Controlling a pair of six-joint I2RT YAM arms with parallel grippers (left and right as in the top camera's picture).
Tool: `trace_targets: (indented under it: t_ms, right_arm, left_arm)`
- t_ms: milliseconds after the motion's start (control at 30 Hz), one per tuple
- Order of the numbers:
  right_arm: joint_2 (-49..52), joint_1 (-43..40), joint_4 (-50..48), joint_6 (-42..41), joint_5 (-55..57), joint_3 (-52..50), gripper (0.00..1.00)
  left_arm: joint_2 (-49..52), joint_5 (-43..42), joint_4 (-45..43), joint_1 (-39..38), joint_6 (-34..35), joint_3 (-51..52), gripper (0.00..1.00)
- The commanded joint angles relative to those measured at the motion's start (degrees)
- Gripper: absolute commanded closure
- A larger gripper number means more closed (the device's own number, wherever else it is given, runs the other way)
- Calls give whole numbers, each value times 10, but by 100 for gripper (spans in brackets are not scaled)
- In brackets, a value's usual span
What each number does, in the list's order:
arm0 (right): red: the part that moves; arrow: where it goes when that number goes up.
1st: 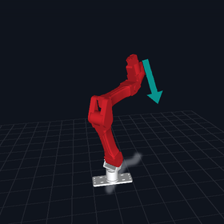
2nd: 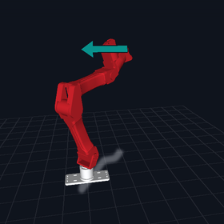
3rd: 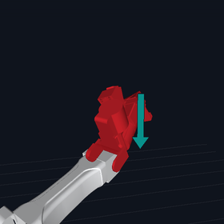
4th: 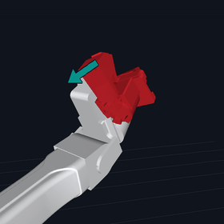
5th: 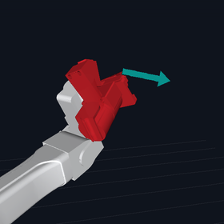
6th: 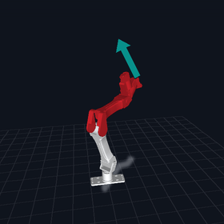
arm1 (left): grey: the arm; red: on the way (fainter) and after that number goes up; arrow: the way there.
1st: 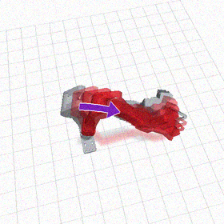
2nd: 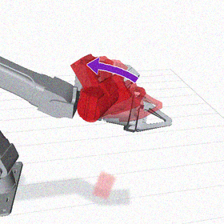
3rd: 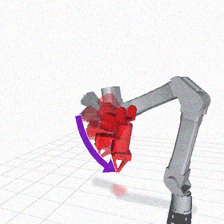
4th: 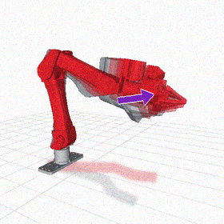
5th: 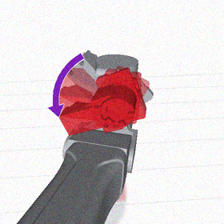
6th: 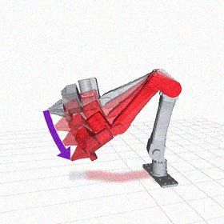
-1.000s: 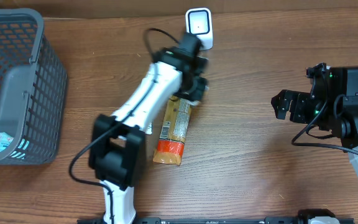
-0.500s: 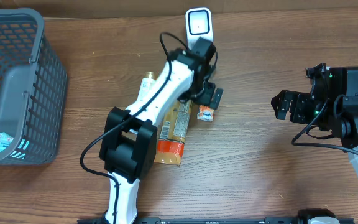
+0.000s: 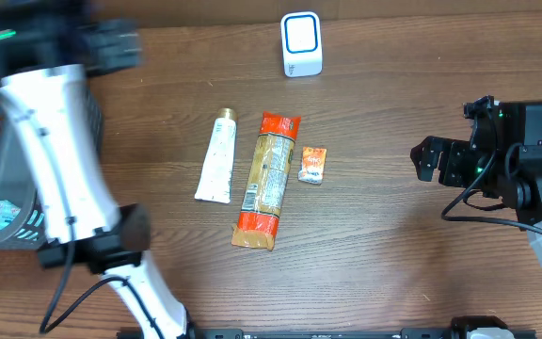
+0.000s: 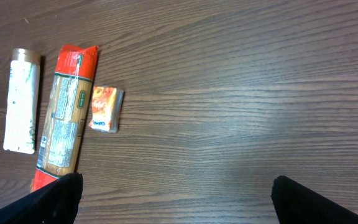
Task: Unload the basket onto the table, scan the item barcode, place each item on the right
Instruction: 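Place the orange packet on the table right of the spaghetti, then grasp the mint-green toilet wipes pack in the basket with the left gripper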
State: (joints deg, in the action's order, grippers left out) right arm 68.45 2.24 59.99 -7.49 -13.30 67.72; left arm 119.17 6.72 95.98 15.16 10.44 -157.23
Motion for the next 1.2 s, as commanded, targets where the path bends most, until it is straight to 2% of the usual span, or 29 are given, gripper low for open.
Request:
trace_targets:
  t_ms: [0,133,267,467,733,1033,1133,1167]
  right_arm:
    - [7,0,-4,1,-3,9,0]
    - [24,0,-3,1,-4,9,0]
    - [45,0,-3,1,-7,9,0]
    - [64,0,-3,1,-14,9,0]
    - [65,0,4,1,-14,9,0]
    - [65,0,6,1,-14,9,0]
    - [65,0,6,1,-14,9,0]
    - [65,0,6,1,-14,9,0]
  left_arm:
    - [10,-11,-4,100,60,17,0]
    - [19,-25,-46,197,93,80,0]
    - [20,-15,-90,242,93,168,0]
    - [20,23,-163,279,104,316,0]
    - [20,49,-304,330,95,508,0]
    - [20,76,-427,338,87,633,0]
    - [20,76,-454,338,75,664,8]
    - [20,76,-456,338,75,670,16]
